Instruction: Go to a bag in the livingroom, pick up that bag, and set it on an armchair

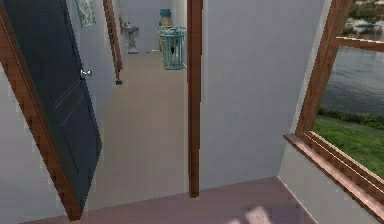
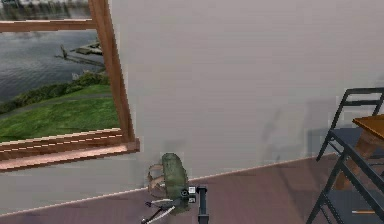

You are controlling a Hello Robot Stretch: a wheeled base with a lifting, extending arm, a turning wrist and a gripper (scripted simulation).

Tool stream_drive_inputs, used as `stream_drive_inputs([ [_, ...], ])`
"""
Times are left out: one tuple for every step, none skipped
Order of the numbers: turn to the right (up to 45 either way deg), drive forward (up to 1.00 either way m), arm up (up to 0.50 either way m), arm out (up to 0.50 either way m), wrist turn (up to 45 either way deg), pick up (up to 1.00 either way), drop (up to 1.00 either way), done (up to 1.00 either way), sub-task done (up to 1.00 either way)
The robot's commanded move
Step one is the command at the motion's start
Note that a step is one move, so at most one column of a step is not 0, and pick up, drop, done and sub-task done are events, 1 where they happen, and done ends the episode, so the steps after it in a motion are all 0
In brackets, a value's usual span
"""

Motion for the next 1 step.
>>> stream_drive_inputs([
  [0.0, 0.0, 0.0, 0.0, 45.0, 0.0, 0.0, 0.0, 0.0],
])
